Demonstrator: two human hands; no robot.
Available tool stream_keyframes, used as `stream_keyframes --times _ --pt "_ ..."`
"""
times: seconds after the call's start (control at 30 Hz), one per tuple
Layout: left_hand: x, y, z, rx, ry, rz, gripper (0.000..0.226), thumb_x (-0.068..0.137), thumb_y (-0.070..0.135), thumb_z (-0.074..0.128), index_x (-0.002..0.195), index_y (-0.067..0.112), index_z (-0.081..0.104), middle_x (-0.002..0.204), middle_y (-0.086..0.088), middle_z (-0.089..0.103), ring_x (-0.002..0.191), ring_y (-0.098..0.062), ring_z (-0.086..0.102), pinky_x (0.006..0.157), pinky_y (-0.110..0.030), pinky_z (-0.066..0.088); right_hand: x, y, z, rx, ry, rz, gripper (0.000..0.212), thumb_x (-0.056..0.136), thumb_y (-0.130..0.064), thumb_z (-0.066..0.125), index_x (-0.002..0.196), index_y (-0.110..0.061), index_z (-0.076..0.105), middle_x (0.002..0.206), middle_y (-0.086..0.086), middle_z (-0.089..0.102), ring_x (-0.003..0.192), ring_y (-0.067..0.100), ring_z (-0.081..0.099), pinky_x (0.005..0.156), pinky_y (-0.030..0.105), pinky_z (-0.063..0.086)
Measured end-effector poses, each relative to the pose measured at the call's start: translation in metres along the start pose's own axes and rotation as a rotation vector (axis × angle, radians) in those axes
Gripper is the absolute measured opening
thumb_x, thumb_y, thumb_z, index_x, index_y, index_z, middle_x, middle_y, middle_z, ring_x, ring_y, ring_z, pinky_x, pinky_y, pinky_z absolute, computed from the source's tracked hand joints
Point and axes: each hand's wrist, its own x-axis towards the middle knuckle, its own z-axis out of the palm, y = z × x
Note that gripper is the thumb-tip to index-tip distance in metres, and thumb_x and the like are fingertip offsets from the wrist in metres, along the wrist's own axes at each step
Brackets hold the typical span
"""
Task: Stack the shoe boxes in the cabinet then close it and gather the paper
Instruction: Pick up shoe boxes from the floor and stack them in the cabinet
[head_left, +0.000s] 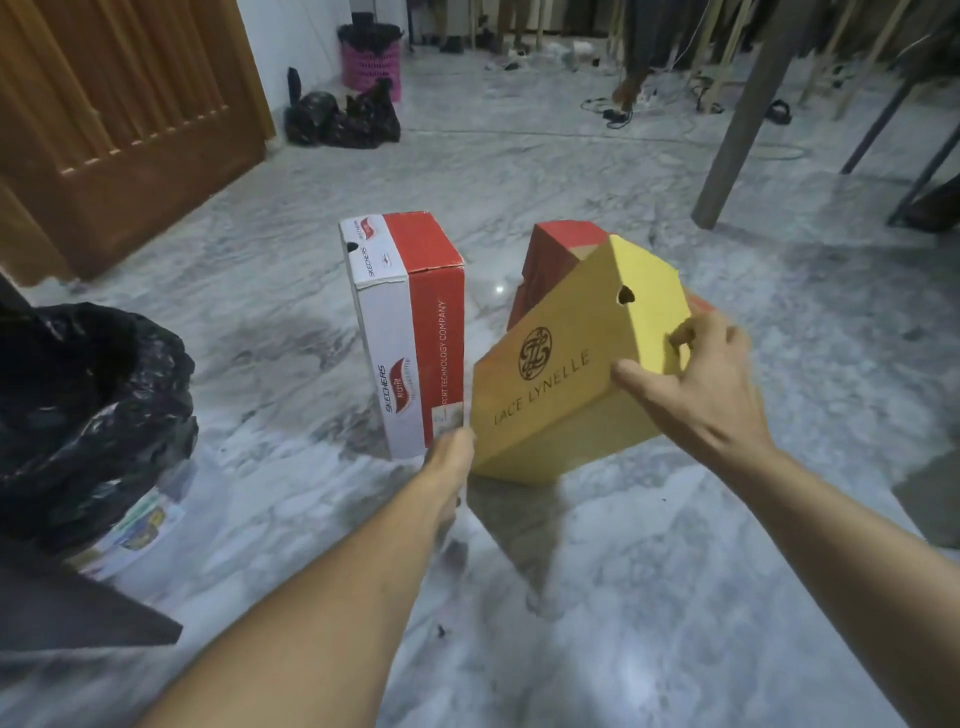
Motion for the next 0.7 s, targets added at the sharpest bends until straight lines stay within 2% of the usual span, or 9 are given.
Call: stream_keyframes --times 0.1,0.2,0.3,0.37,0.4,0.47,0.53,0.6,0.7 --pt "0.001 -0.009 0.016 -0.117 -0.007 0.023 0.042 0.097 0.022 0.047 0.138 0.016 0.046 0.143 -0.01 0.047 0.131 -0.029 0.041 0.111 -0.043 0.03 -0.007 0.015 -0.009 0.091 -0.011 0.065 0.079 0.059 -0.055 0.065 0.129 -0.029 0.041 0.118 0.001 0.039 0.103 0.021 0.045 0.084 0.039 0.043" --pt "-0.002 -0.017 0.019 -0.181 -0.001 -0.019 0.03 0.093 0.021 0.055 0.122 0.016 0.054 0.13 -0.008 0.055 0.119 -0.027 0.049 0.104 -0.041 0.037 -0.016 0.031 -0.017 0.174 -0.044 0.11 0.078 0.061 -0.054 0.064 0.134 -0.039 0.043 0.124 0.0 0.042 0.103 0.018 0.047 0.087 0.039 0.045" --pt "-0.001 -0.028 0.005 -0.269 0.07 -0.041 0.013 0.084 0.016 0.064 0.096 0.013 0.06 0.093 -0.004 0.065 0.079 -0.02 0.058 0.067 -0.028 0.048 -0.021 0.042 -0.021 0.249 -0.095 0.144 0.068 0.065 -0.059 0.059 0.132 -0.052 0.045 0.129 0.0 0.049 0.114 0.022 0.053 0.095 0.049 0.048" --pt "-0.004 -0.036 -0.005 -0.327 0.083 -0.043 0.007 0.082 0.013 0.066 0.087 0.012 0.061 0.081 -0.005 0.065 0.067 -0.019 0.059 0.049 -0.023 0.05 -0.026 0.045 -0.022 0.3 -0.152 0.177 0.062 0.068 -0.065 0.056 0.129 -0.056 0.049 0.132 -0.004 0.055 0.12 0.022 0.054 0.099 0.053 0.047" --pt "-0.007 -0.04 -0.01 -0.331 0.081 -0.034 0.006 0.082 0.013 0.067 0.084 0.012 0.061 0.081 -0.006 0.066 0.066 -0.02 0.06 0.049 -0.024 0.051 -0.03 0.046 -0.021 0.325 -0.185 0.191 0.06 0.07 -0.067 0.054 0.129 -0.056 0.05 0.133 -0.008 0.057 0.121 0.02 0.054 0.099 0.053 0.047" --pt "-0.017 -0.045 -0.021 -0.34 0.061 -0.011 0.01 0.08 0.014 0.071 0.086 0.011 0.063 0.091 -0.009 0.07 0.075 -0.023 0.064 0.07 -0.035 0.056 -0.039 0.047 -0.019 0.358 -0.229 0.21 0.053 0.076 -0.065 0.055 0.127 -0.053 0.054 0.129 -0.013 0.06 0.111 0.015 0.057 0.088 0.043 0.051" --pt "-0.032 -0.051 -0.033 -0.316 0.047 0.014 0.03 0.071 0.022 0.078 0.095 0.01 0.066 0.098 -0.009 0.074 0.088 -0.025 0.068 0.09 -0.044 0.055 -0.049 0.046 -0.019 0.377 -0.238 0.223 0.037 0.082 -0.057 0.06 0.119 -0.05 0.061 0.117 -0.013 0.065 0.096 0.01 0.058 0.072 0.031 0.047" --pt "-0.049 -0.057 -0.048 -0.256 0.033 0.048 0.046 0.062 0.035 0.08 0.098 0.011 0.066 0.098 -0.006 0.075 0.093 -0.026 0.07 0.093 -0.049 0.053 -0.057 0.042 -0.023 0.359 -0.25 0.233 0.035 0.078 -0.058 0.064 0.111 -0.046 0.065 0.108 -0.01 0.069 0.098 0.015 0.063 0.075 0.036 0.052" --pt "-0.092 -0.061 -0.074 -0.171 0.056 0.117 0.044 0.073 0.037 0.08 0.108 0.016 0.062 0.105 -0.002 0.073 0.094 -0.023 0.069 0.089 -0.049 0.054 -0.076 0.027 -0.037 0.365 -0.275 0.277 0.047 0.075 -0.054 0.07 0.12 -0.041 0.063 0.109 -0.003 0.069 0.1 0.025 0.066 0.083 0.05 0.057"
